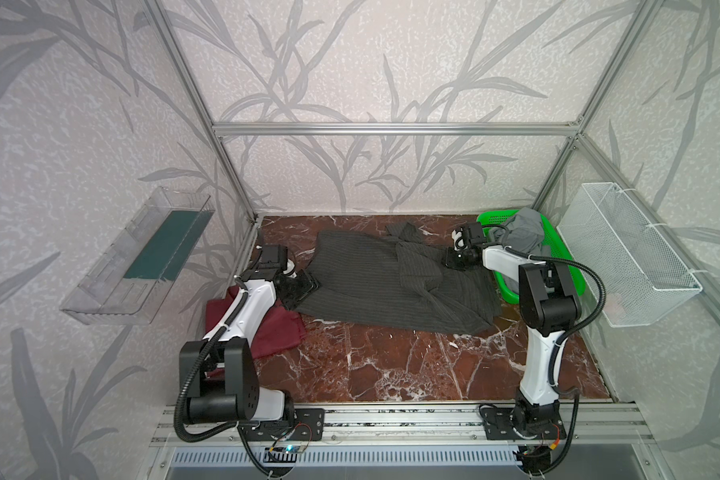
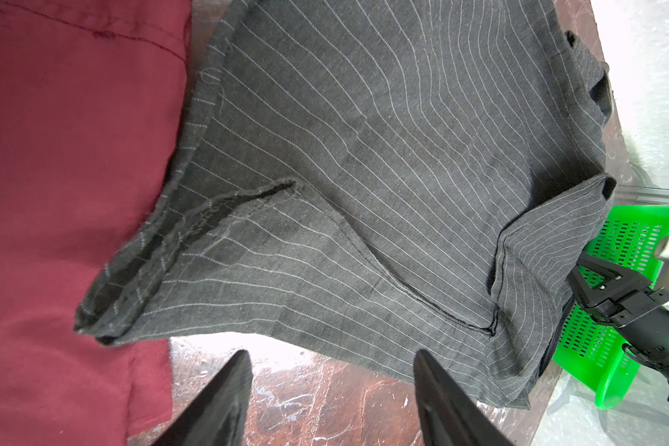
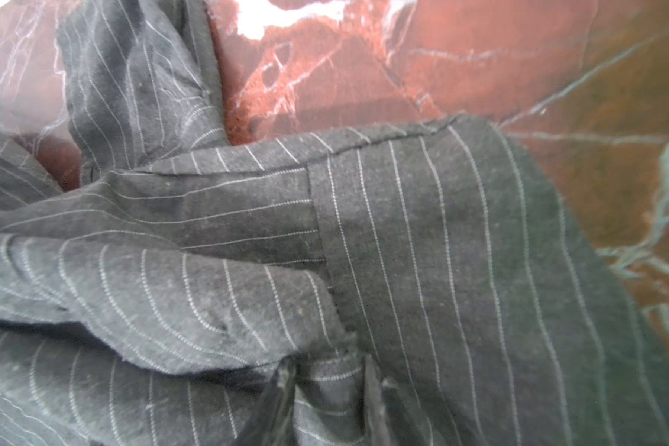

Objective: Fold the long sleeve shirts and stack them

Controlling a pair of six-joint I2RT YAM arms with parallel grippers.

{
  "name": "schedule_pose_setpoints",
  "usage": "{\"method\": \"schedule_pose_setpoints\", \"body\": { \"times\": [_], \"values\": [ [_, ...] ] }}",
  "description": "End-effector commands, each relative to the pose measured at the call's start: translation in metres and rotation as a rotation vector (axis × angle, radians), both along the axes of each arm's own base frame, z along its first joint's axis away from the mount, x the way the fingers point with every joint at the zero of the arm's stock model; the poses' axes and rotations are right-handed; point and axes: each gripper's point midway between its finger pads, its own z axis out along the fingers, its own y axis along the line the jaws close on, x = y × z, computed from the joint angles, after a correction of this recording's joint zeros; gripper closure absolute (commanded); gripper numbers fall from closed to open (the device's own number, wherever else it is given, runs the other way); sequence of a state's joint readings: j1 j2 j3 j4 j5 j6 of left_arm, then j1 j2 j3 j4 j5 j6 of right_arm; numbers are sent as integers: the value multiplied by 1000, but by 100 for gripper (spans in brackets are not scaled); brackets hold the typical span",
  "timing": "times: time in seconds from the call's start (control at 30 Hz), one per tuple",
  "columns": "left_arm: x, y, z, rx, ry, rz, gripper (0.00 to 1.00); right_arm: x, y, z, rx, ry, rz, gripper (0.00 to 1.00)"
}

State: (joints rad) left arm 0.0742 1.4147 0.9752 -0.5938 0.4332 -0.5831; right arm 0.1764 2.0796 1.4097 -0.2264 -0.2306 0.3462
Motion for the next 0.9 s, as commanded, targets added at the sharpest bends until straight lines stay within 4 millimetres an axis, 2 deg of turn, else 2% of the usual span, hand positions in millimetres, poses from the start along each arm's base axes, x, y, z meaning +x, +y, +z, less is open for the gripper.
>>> {"method": "schedule_pose_setpoints", "body": {
  "times": [0.0,0.13,0.23,0.37,0.53,0.63,0.73,0.87],
  "values": [
    [-1,1,7,-4,-29,-5,33,-1,2,-5,18,2,8,80],
    [-1,1,7,-6,-28,-5,33,-1,0,2,14,-14,0,93],
    [-1,1,8,-8,-32,-2,33,-1,-1,21,23,-52,-5,97],
    [-1,1,12,-11,-44,-3,33,-5,-4,70,38,-157,-25,100],
    [1,2,26,-8,-106,-1,33,-17,4,135,77,-302,0,100],
    [2,1,41,-9,-173,-4,33,-28,19,175,98,-402,60,100],
    [0,1,52,-2,-219,-3,33,-40,32,203,95,-473,118,100],
    [-8,5,68,31,-290,9,33,-65,55,253,139,-607,213,100]
  ]
}}
